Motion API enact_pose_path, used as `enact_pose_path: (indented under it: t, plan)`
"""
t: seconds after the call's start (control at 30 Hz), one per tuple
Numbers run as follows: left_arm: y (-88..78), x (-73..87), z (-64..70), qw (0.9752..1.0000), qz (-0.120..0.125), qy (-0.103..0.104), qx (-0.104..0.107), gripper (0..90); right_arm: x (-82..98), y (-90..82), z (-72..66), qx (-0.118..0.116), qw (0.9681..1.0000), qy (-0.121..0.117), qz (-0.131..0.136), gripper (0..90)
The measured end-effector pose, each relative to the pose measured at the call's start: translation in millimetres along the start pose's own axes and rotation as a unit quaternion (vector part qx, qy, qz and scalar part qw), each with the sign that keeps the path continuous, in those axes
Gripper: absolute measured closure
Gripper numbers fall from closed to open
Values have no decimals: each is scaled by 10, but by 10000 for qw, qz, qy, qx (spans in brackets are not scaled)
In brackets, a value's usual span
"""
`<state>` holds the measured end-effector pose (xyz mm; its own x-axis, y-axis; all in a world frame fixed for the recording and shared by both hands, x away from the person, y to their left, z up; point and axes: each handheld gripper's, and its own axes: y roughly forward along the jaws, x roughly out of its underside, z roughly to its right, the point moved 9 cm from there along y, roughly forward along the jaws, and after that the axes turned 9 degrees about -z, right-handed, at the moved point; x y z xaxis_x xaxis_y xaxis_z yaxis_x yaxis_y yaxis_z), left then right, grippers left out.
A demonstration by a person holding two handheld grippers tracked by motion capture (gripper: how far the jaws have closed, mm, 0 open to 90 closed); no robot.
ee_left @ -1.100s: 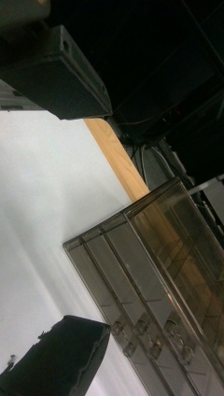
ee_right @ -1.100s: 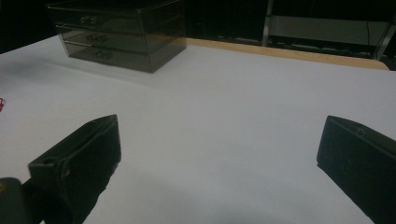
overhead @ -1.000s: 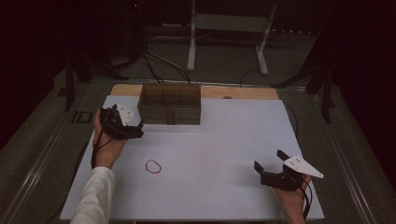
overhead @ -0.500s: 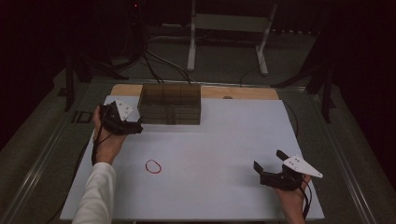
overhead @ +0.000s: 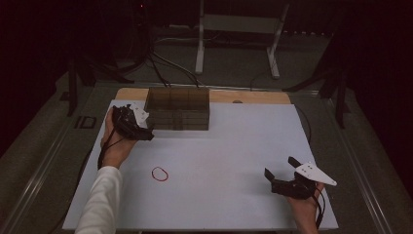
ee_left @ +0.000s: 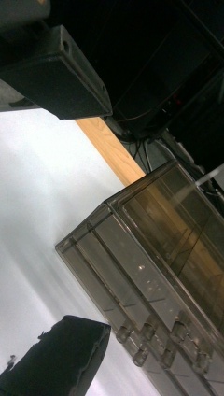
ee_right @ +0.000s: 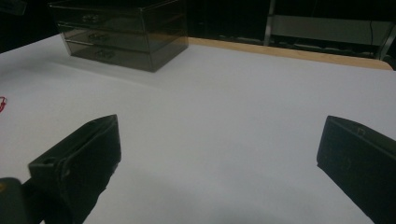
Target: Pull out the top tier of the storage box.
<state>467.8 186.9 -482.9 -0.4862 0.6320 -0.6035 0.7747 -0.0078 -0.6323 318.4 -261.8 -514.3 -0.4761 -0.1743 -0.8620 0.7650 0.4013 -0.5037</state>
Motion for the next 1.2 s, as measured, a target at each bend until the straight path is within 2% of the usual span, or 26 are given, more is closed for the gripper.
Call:
enact_pose_path:
  t: [0.43,0.7,0.9,1.03,1.2]
  plan:
    - [60,3,84,9985,-209,502,-83,12,2,2,-2,1,10000,4,-14,4]
    - [81,-11,132,9972,-234,694,-147,13,3,3,-1,1,10000,9,-13,4]
    - [117,-4,166,9956,-306,858,-234,13,2,4,-2,-1,10000,8,-14,4]
    - [143,10,189,9934,-400,1019,-331,13,3,7,-3,-9,10000,9,-18,4]
    - [151,5,206,9926,-414,1079,-377,13,4,9,-5,-11,10000,12,-18,4]
